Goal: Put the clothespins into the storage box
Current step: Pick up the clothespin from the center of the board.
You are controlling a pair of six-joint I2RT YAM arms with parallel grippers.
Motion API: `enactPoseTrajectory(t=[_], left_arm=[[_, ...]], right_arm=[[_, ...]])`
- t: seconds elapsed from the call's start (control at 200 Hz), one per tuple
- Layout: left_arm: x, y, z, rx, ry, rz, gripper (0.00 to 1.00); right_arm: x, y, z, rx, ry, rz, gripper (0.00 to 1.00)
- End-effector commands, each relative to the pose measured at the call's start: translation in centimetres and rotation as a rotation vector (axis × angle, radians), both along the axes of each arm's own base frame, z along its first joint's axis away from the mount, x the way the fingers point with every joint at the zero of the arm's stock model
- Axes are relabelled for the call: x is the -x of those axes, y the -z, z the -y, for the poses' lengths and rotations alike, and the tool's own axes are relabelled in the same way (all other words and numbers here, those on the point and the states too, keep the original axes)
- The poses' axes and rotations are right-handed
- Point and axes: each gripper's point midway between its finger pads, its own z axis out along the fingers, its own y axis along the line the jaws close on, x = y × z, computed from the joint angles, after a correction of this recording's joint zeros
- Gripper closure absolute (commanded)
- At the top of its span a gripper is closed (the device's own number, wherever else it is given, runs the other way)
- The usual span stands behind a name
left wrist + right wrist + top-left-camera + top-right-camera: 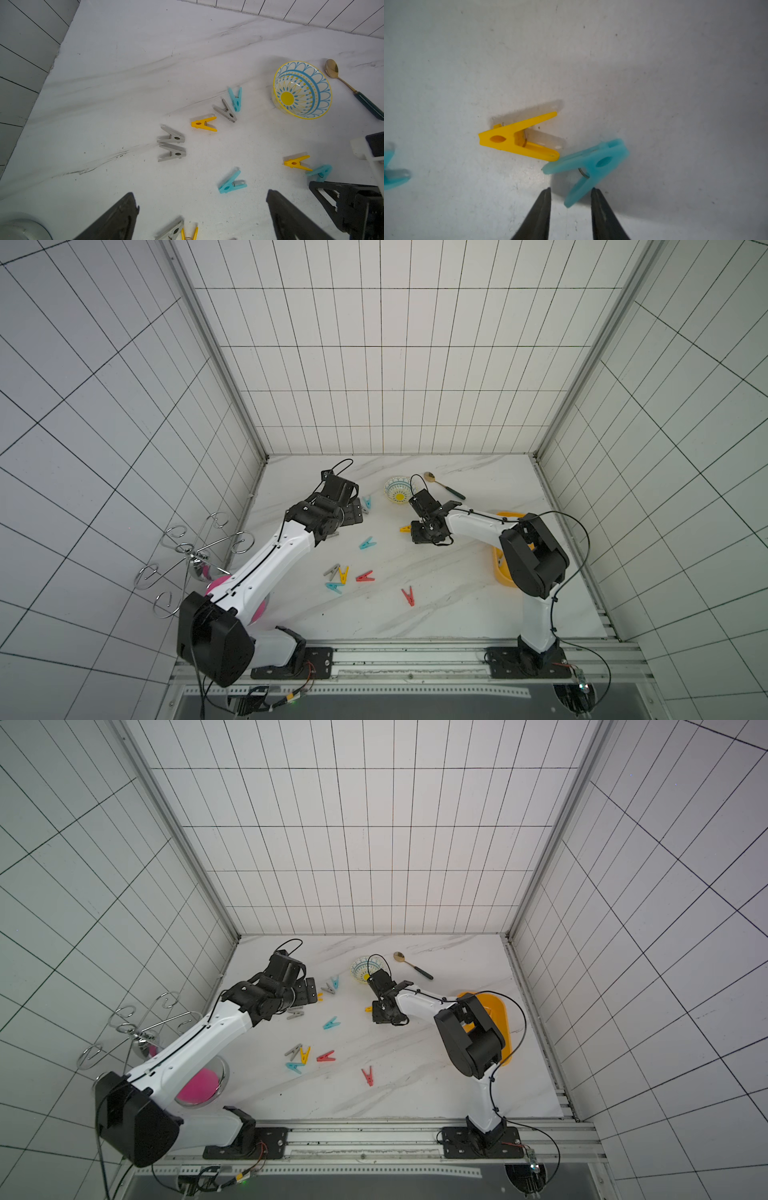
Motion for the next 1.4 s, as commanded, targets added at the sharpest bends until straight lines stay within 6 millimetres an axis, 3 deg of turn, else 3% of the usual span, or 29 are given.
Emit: enactPoseTrajectory(t=[0.0, 0.26, 0.71, 0.989, 1.169, 1.279, 1.394], left_arm=[[-0.3, -2.5, -0.1, 0.009, 0.006, 0.071, 0.01], [-0.1, -3.0, -0.5, -0.001, 0.003, 0.096, 0.01], [-0.1, -1.7, -0.8, -0.037, -0.001, 0.064, 0.01], [0.6, -1.4, -1.3, -0.035, -0.018, 0.057, 0.01], [0.2, -2.2, -1.3, -0.028, -0.02, 0.098, 0.01], [-0.2, -3.2, -1.1, -0.024, -0.017, 0.108, 0.01], [-0.1, -3.0, -0.9, -0.01, -0.016, 0.098, 0.01]], right_arm=[[-0.3, 0.4, 0.0, 0.042, 0.022, -0.024, 0.68], [0.2, 2.1, 0.9, 0.071, 0.046, -0.065, 0.82], [0.2, 0.5, 4.9, 0.09, 0.08, -0.039, 0.96], [1.1, -3.8, 7.9, 0.055, 0.086, 0.021, 1.0], [1.9, -6.4, 11.0, 0.014, 0.119, 0.048, 1.0], [2.0, -7.3, 13.3, -0.018, 0.168, 0.051, 1.0], [2.4, -7.7, 16.0, 0.0, 0.218, 0.046, 1.0]])
